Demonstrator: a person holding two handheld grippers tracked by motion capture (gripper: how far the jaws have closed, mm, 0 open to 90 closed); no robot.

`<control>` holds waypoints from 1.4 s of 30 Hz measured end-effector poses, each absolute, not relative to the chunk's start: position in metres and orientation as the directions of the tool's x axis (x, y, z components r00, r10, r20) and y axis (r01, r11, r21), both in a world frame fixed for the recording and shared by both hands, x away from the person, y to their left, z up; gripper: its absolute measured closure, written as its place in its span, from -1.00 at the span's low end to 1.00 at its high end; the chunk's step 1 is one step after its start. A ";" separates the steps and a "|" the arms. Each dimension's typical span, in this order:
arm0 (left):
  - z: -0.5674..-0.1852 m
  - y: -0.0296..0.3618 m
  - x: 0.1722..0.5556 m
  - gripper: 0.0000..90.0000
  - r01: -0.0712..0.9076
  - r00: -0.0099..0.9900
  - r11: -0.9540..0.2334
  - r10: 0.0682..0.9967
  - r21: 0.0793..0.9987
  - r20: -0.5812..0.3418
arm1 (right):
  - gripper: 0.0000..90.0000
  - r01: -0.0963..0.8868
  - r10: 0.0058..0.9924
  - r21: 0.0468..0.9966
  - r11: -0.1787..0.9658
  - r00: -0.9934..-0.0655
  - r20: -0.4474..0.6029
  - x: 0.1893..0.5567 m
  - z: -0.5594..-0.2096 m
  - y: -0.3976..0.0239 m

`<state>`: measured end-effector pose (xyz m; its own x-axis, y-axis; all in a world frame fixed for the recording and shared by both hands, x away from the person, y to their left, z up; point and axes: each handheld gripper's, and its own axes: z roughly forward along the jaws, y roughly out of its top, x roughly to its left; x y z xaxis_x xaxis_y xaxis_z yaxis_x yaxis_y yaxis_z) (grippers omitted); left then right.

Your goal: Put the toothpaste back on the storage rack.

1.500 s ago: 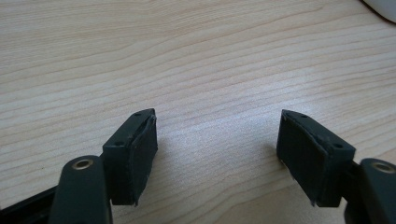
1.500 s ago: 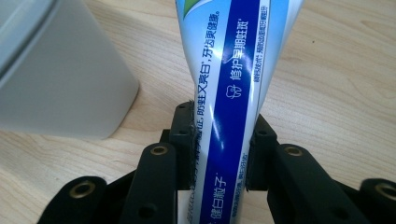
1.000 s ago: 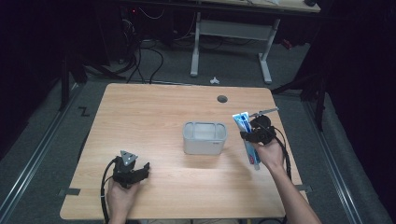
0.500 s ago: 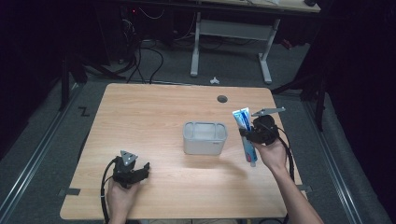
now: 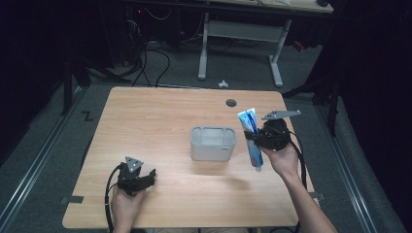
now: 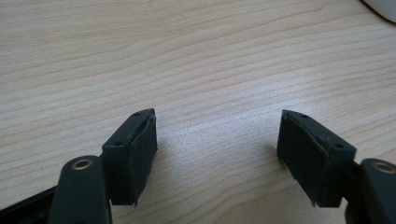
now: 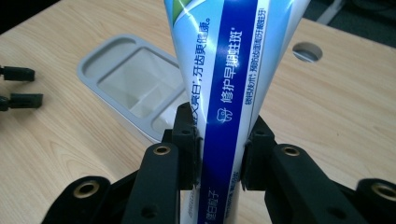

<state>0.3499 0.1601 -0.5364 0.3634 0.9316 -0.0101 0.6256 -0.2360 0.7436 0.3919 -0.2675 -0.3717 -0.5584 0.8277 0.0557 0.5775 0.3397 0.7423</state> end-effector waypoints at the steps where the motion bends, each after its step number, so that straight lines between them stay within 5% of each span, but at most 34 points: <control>1: -0.536 0.160 0.350 -0.35 0.626 0.364 -0.236 0.932 0.744 -0.010 | 0.61 0.567 0.823 0.749 0.343 -0.566 0.051 0.392 -0.370 -0.267; 42: -0.536 0.160 0.350 -0.35 0.625 0.368 -0.239 0.930 0.743 -0.011 | 0.63 0.385 0.727 0.885 0.261 -0.682 0.082 0.414 -0.331 -0.215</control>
<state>0.3503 0.1601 -0.5364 0.3681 0.9297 -0.0110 0.6252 -0.2388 0.7430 0.4143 -0.2147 -0.3315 -0.6817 0.7270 0.0822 0.3847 0.2607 0.8855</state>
